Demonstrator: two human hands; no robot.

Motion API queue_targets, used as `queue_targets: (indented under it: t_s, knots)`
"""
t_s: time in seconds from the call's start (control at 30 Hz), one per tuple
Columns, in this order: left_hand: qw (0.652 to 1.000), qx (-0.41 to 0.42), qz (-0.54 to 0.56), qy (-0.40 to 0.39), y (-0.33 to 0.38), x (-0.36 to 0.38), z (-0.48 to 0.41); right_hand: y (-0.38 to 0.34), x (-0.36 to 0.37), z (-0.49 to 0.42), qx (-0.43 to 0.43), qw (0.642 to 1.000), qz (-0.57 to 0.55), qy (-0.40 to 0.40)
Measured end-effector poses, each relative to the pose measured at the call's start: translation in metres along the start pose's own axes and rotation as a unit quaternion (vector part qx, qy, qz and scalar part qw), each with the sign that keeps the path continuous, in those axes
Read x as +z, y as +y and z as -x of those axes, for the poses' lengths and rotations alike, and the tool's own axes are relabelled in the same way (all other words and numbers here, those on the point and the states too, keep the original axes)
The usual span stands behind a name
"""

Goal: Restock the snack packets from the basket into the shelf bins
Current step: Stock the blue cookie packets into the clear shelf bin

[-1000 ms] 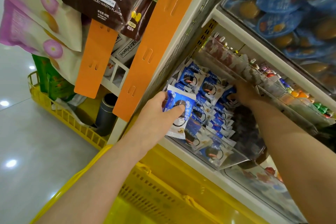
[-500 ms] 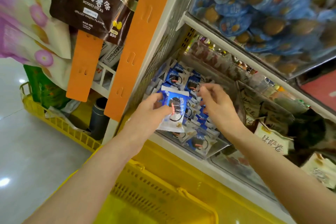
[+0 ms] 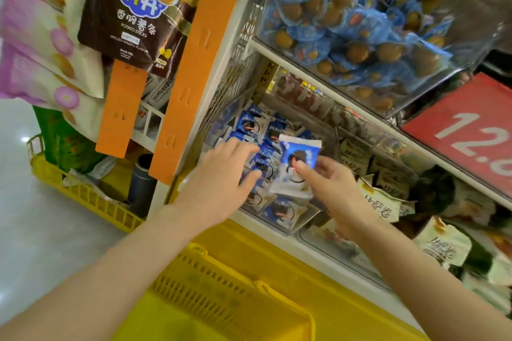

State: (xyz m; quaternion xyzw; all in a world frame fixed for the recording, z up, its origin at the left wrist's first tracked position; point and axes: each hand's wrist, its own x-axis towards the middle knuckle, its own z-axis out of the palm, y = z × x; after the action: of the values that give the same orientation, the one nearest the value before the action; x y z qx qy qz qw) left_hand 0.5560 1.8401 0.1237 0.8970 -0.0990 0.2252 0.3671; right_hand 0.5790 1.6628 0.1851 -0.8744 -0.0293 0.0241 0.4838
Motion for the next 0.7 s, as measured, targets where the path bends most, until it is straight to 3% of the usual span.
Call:
queue_targets:
  t_s: [0.1, 0.2, 0.3, 0.43, 0.7]
  knots:
    - [0.995, 0.054, -0.088, -0.004, -0.010, -0.004, -0.014, -0.003, -0.023, -0.023, -0.053, 0.989, 0.091, 0.099]
    - [0.988, 0.066, -0.133, -0.049, -0.024, 0.003, -0.017, -0.001, -0.031, -0.056, -0.076, 0.958, 0.242, 0.134]
    - [0.986, 0.071, -0.141, -0.055, -0.035, 0.013, -0.014, 0.003, -0.033, -0.090, -0.084, 0.915, 0.377, 0.114]
    - [0.988, 0.082, -0.123, -0.035, -0.043, 0.017, -0.018, 0.010, -0.031, -0.127, -0.031, 0.856, 0.513, 0.054]
    - [0.991, 0.108, -0.085, -0.013, -0.054, 0.015, -0.023, 0.016, -0.022, -0.175, -0.003, 0.821, 0.570, 0.028]
